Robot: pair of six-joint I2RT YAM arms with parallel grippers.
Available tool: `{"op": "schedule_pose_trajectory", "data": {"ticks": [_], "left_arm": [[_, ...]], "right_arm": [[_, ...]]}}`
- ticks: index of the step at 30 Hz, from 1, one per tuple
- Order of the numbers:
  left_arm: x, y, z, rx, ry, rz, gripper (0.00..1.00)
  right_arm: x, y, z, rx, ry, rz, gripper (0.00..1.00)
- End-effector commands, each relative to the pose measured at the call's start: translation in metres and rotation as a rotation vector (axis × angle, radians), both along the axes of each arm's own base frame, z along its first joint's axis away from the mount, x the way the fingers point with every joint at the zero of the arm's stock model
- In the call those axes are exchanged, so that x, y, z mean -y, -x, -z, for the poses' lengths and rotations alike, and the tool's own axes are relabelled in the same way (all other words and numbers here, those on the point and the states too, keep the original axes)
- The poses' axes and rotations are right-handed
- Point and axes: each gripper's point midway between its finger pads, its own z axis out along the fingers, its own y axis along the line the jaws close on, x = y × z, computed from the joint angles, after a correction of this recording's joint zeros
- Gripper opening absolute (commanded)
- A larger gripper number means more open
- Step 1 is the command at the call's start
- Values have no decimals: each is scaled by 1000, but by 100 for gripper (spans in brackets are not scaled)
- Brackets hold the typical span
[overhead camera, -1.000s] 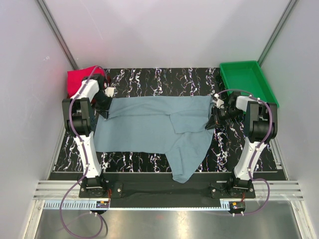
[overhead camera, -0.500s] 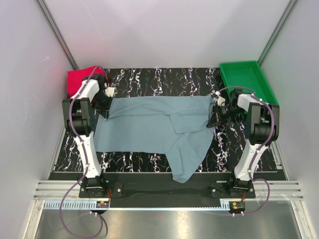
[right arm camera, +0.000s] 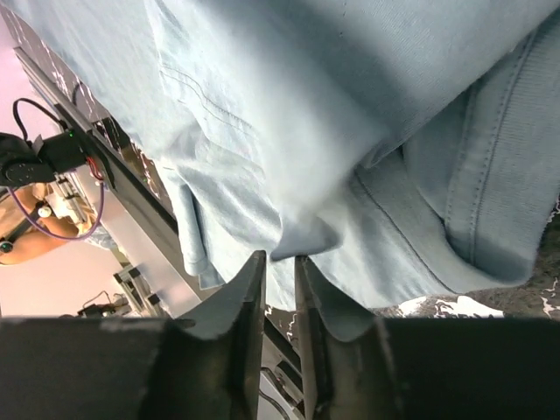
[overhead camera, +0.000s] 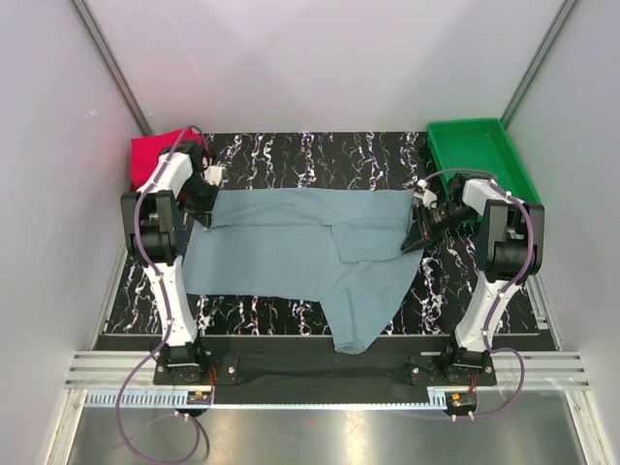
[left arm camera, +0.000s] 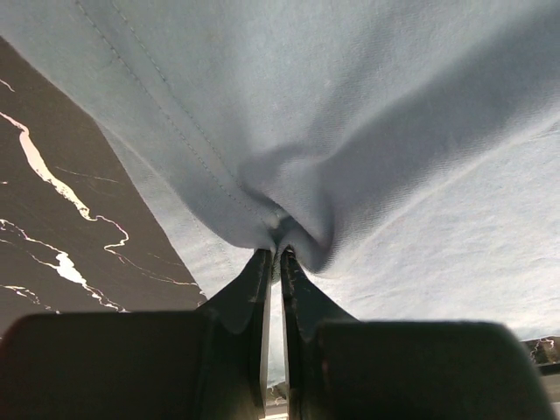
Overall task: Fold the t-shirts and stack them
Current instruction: Fold the tshirt
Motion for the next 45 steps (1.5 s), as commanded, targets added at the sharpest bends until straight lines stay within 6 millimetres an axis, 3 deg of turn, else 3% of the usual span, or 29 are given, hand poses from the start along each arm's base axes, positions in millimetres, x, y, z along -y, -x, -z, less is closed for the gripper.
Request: {"op": "schedule_pose_trajectory", "data": {"ticks": [1,3,10,24,45], "left_arm": [[6,-13,-12,48,24,1,9],[6,-13,-13,51,24,1,9],[5,-9,-14,49,19,1,9],[5,-9,-12,47,15,2,9],[6,-10,-13,49,18,2,9]], "right_arm": [[5,1,1,26,22,-22,27],[6,-3,2,36,30,-15,32],[7,-10,7,44,39,-12,31],[16,3,22,31,102,-33,32],[21,2,30,28,139,-28,31]]}}
